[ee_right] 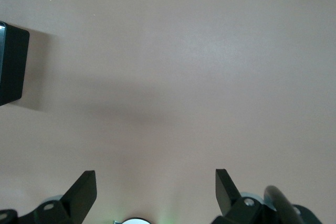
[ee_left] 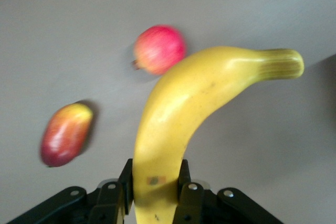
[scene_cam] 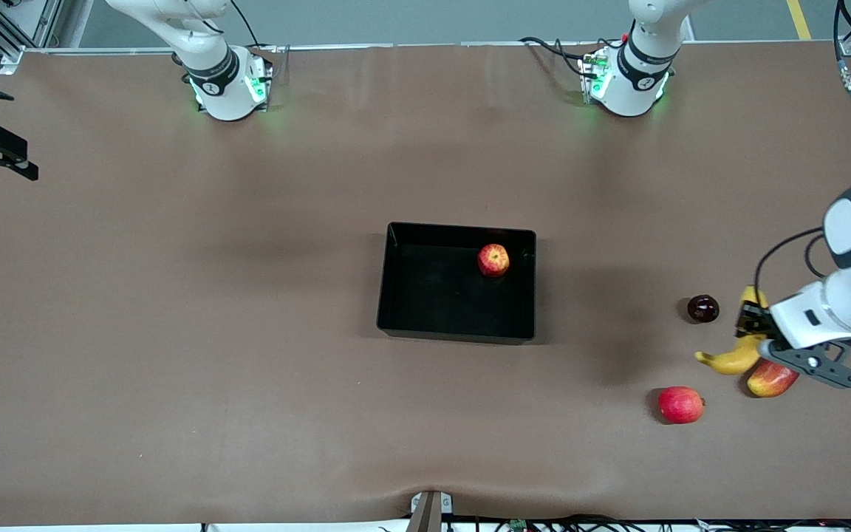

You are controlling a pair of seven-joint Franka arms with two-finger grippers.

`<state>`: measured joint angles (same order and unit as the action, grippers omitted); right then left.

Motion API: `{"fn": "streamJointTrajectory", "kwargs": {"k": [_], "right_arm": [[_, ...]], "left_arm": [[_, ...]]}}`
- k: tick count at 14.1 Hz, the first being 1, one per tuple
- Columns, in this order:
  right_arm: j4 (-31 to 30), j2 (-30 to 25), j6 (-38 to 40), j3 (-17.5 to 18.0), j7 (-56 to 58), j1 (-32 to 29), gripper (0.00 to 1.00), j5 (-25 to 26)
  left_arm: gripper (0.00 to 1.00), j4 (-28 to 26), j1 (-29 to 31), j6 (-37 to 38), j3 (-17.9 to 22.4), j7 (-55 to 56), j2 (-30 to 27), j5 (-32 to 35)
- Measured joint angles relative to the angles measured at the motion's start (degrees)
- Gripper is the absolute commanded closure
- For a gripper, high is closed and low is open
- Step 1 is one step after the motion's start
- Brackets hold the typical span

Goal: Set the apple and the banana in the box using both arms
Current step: 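Lift the banana and carry it over the box with the left gripper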

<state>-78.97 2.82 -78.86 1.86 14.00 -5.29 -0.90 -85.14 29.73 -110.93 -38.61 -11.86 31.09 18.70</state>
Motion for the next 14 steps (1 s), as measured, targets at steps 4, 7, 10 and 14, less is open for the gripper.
{"fn": "streamJointTrajectory", "kwargs": {"k": [4, 7, 10, 14], "right_arm": [[0.0, 0.0, 0.1, 0.0, 0.0, 0.0, 0.0, -0.1], [0.0, 0.0, 0.2, -0.1, 0.0, 0.0, 0.0, -0.1], [0.0, 0.0, 0.4, -0.1, 0.0, 0.0, 0.0, -0.3], [0.0, 0.0, 0.4, -0.2, 0.0, 0.0, 0.0, -0.5]], "left_arm": [[1.0, -0.4, -3.9, 0.8, -8.8, 21.3, 0.2, 0.0], [1.0, -0.6, -14.2, 0.8, -9.2, 36.9, 0.9, 0.0], [1.0, -0.7, -23.9, -0.4, -8.6, 49.1, 3.1, 0.8], [1.0, 1.3, -39.8, -6.3, 0.7, 61.5, 7.9, 2.7]]}}
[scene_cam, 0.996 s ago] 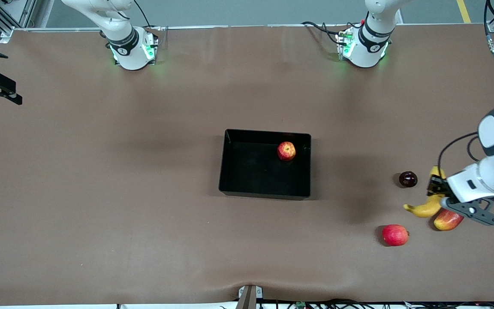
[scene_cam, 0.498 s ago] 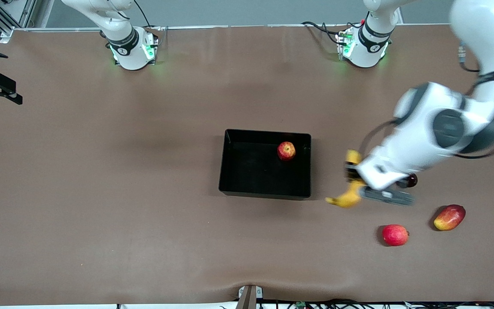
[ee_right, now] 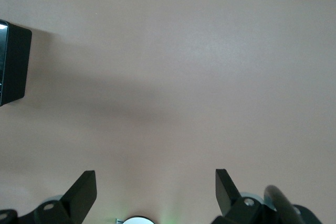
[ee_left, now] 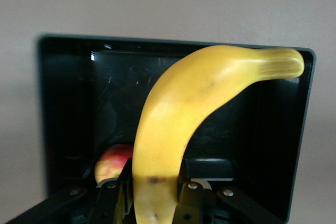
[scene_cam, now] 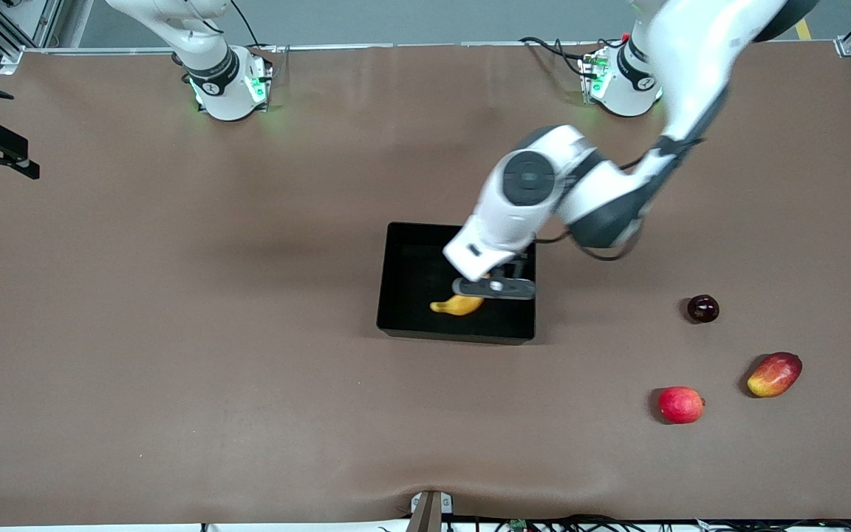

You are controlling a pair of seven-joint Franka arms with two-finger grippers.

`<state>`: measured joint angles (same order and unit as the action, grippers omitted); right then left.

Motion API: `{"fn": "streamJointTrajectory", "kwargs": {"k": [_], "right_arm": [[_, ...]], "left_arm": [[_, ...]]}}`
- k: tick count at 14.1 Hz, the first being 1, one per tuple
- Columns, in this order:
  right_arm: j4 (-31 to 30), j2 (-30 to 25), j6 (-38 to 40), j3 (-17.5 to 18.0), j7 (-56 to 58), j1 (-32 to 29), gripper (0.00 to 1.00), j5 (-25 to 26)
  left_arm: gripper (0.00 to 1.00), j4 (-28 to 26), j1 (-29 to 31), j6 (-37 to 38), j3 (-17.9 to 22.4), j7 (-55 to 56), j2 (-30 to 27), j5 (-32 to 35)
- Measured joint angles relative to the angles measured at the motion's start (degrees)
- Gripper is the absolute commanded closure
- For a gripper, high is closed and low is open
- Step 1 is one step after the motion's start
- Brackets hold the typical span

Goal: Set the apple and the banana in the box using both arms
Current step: 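Lift the banana and carry it over the box with the left gripper, then lower the banana into the box and open the left gripper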

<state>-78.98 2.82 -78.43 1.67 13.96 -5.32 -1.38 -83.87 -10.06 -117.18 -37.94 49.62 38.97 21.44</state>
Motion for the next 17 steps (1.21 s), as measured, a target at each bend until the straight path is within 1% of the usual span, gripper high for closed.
{"fn": "streamJointTrajectory", "kwargs": {"k": [3, 4, 6, 13, 14, 15, 16, 17], "right_arm": [[0.0, 0.0, 0.0, 0.0, 0.0, 0.0, 0.0, 0.0], [0.0, 0.0, 0.0, 0.0, 0.0, 0.0, 0.0, 0.0], [0.0, 0.0, 0.0, -0.1, 0.0, 0.0, 0.0, 0.0], [0.0, 0.0, 0.0, -0.1, 0.0, 0.0, 0.0, -0.2], [0.0, 0.0, 0.0, -0.1, 0.0, 0.0, 0.0, -0.3], [0.0, 0.0, 0.0, -0.1, 0.0, 0.0, 0.0, -0.3], [0.0, 0.0, 0.0, -0.1, 0.0, 0.0, 0.0, -0.3], [0.0, 0.0, 0.0, -0.1, 0.0, 0.0, 0.0, -0.3]], "left_arm": [[1.0, 4.4, -13.7, -1.7, 11.1, 4.7, 4.4, 0.0], [1.0, 5.2, -16.6, -1.8, 13.4, 5.6, 5.5, 0.0], [1.0, 5.7, -18.7, -1.8, 14.8, 6.2, 7.2, 0.0], [1.0, 5.9, -19.7, -3.1, 15.2, 8.4, 11.9, 0.1], [0.88, 5.9, -19.8, -3.6, 15.7, 8.4, 12.3, 0.2], [0.39, 5.9, -19.8, -4.3, 16.1, 8.4, 12.6, 0.2], [0.0, 5.9, -19.8, -4.6, 16.6, 8.3, 12.9, 0.3], [0.0, 6.0, -19.8, -4.8, 17.2, 7.9, 12.9, 0.5]]}}
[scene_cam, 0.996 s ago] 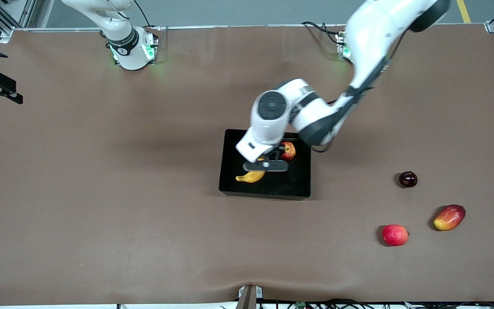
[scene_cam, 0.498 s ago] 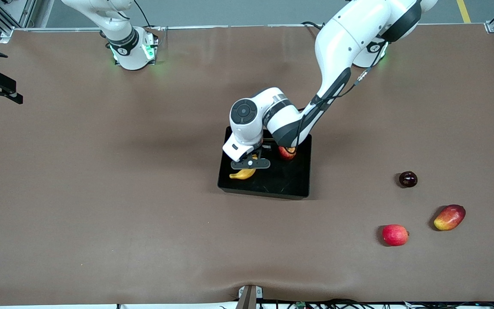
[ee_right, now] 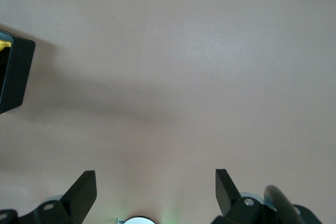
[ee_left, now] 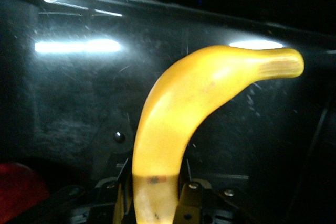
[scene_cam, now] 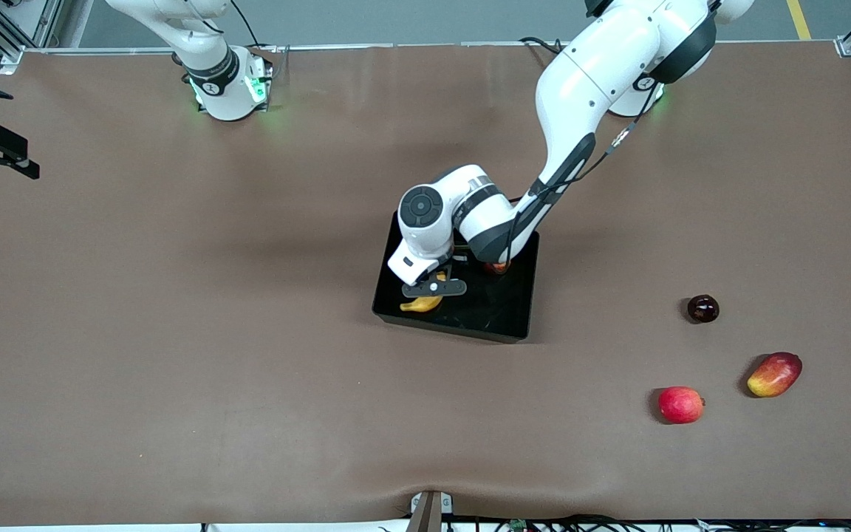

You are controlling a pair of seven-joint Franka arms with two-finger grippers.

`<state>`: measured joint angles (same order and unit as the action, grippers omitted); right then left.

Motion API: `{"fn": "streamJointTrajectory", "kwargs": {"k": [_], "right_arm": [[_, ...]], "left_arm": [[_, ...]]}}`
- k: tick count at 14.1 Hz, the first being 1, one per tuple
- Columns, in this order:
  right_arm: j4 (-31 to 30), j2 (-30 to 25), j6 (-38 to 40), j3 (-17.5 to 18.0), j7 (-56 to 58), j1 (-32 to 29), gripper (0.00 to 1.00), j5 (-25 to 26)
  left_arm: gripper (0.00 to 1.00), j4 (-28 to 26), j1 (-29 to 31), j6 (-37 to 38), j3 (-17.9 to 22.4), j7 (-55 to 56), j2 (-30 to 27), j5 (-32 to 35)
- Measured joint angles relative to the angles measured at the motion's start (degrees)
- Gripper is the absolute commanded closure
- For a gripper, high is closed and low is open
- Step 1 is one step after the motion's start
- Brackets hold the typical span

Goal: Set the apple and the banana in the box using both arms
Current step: 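Lower the banana into the box and open the left gripper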

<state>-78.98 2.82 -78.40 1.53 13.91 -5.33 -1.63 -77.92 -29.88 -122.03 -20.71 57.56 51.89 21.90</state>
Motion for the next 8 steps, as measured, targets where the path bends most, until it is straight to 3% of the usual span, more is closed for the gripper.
{"fn": "streamJointTrajectory", "kwargs": {"k": [4, 8], "right_arm": [[0.0, 0.0, 0.0, 0.0, 0.0, 0.0, 0.0, 0.0], [0.0, 0.0, 0.0, 0.0, 0.0, 0.0, 0.0, -0.1]], "left_arm": [[0.0, 2.0, 0.8, -0.1, 1.6, -2.6, -0.8, 2.7], [0.0, 3.8, 9.2, 7.8, 0.9, -6.8, -9.8, 3.3]]}}
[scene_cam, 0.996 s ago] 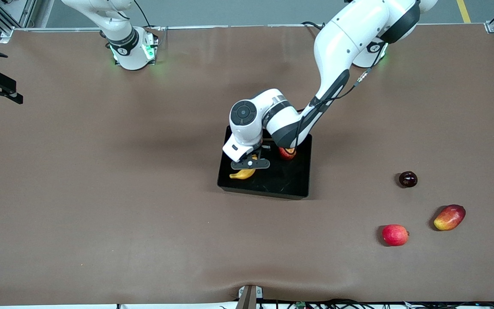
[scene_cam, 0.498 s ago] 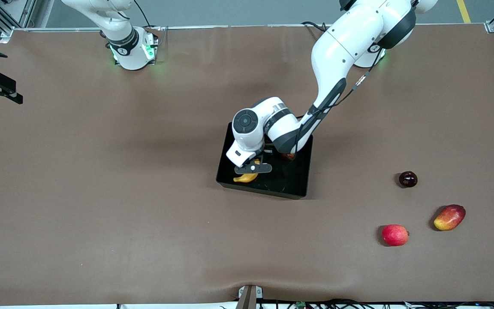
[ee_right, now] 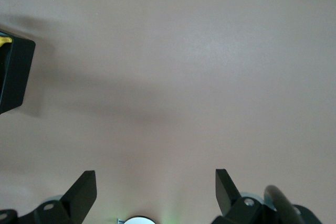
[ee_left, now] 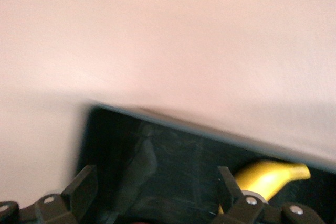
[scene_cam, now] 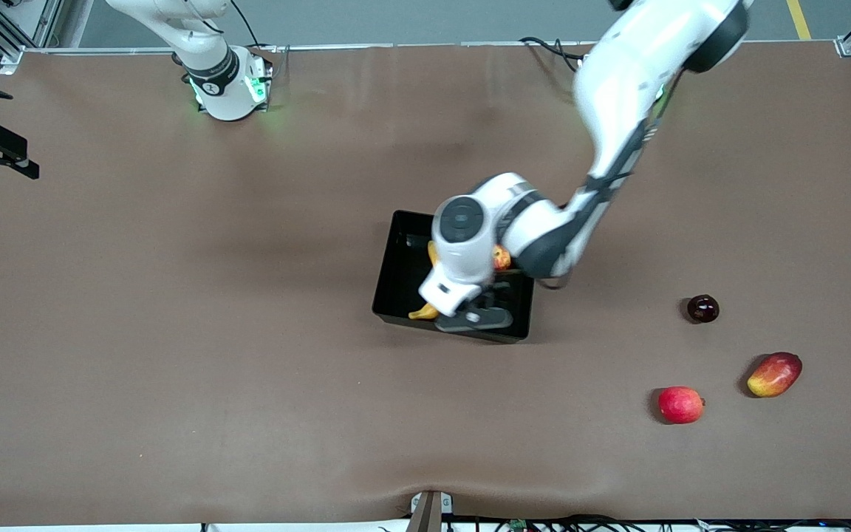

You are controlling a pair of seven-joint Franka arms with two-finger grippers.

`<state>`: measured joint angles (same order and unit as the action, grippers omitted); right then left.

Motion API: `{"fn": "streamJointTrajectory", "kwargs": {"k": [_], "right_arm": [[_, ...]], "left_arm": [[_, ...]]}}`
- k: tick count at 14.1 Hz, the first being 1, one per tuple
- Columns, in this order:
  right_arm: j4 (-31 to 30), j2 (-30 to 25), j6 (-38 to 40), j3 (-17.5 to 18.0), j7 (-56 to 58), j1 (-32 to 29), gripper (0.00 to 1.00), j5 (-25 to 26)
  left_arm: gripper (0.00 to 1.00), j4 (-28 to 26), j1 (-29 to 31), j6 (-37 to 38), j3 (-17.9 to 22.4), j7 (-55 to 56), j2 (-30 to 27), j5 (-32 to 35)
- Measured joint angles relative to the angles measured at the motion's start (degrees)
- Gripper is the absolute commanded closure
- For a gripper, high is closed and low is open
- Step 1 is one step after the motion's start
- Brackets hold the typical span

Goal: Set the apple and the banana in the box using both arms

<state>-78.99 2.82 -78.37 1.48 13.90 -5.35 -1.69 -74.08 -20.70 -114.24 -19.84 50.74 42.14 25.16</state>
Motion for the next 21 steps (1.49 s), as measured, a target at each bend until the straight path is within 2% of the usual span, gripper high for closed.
{"fn": "streamJointTrajectory", "kwargs": {"k": [5, 11, 13, 15, 18, 21], "right_arm": [[0.0, 0.0, 0.0, 0.0, 0.0, 0.0, 0.0, 0.0], [0.0, 0.0, 0.0, 0.0, 0.0, 0.0, 0.0, -0.1], [0.0, 0.0, 0.0, 0.0, 0.0, 0.0, 0.0, -0.1], [0.0, 0.0, 0.0, 0.0, 0.0, 0.0, 0.0, -0.1], [0.0, 0.0, 0.0, 0.0, 0.0, 0.0, 0.0, -0.2], [0.0, 0.0, 0.0, 0.0, 0.0, 0.0, 0.0, -0.2]], "left_arm": [[0.0, -0.2, 9.5, 10.5, -0.8, -8.4, -12.7, -0.8], [0.0, -0.5, 15.4, 17.4, -0.9, -12.8, -20.4, -4.0], [0.0, -0.8, 18.1, 17.7, -0.9, -17.0, -22.3, -6.7], [0.0, -2.6, 21.3, 17.8, -0.4, -22.9, -25.4, -12.5], [0.0, -8.8, 23.1, 18.3, 5.6, -32.0, -33.0, -21.2], [0.0, -16.2, 21.3, 18.4, 11.6, -37.6, -40.6, -22.7]]}}
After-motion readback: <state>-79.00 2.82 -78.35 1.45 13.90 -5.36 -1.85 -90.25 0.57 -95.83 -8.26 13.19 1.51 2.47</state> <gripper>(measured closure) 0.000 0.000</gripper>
